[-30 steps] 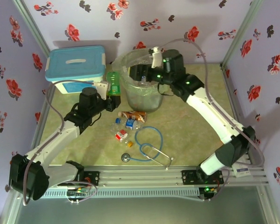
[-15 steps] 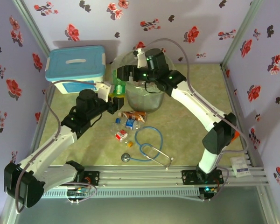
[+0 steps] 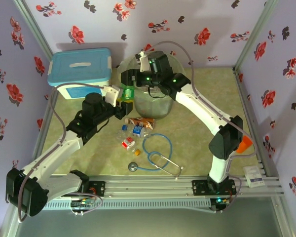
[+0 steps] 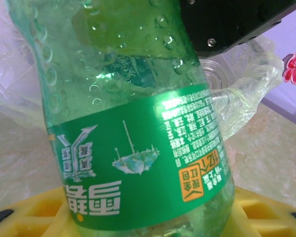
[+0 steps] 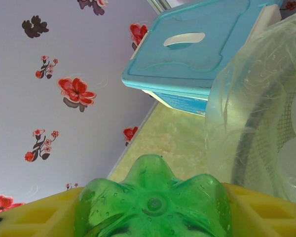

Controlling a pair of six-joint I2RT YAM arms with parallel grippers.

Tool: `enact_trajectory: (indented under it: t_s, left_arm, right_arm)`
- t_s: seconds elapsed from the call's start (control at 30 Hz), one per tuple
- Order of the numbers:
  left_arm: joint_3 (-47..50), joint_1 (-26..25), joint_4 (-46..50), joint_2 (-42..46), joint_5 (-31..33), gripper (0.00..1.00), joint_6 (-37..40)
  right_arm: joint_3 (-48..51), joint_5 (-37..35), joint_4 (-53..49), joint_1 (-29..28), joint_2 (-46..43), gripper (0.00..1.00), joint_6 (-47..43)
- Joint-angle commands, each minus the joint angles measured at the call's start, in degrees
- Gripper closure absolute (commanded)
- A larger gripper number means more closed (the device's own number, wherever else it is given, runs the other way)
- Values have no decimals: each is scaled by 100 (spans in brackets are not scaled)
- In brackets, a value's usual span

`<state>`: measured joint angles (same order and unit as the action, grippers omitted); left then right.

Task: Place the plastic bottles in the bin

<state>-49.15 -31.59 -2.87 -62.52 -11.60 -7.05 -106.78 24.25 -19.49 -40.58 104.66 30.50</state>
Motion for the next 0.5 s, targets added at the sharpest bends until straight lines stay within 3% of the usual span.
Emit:
enact_trajectory:
  t_s: [0.0, 0.07, 0.3, 0.47]
  left_arm:
    - [-178, -31, -192, 9, 4, 49, 186]
    - [-183, -31, -187, 8, 53, 46, 148]
    - [-222, -32, -117, 99, 307, 5, 12]
    - [-255, -28, -59, 187, 644, 1, -320]
  right_arm:
    - [-264, 34, 12, -20, 47, 41, 46]
    - [-234, 23, 34, -19, 32, 44, 45]
    - [-333, -51, 200, 69, 10, 51, 34]
    - [-419, -409, 631, 419, -95, 53, 1]
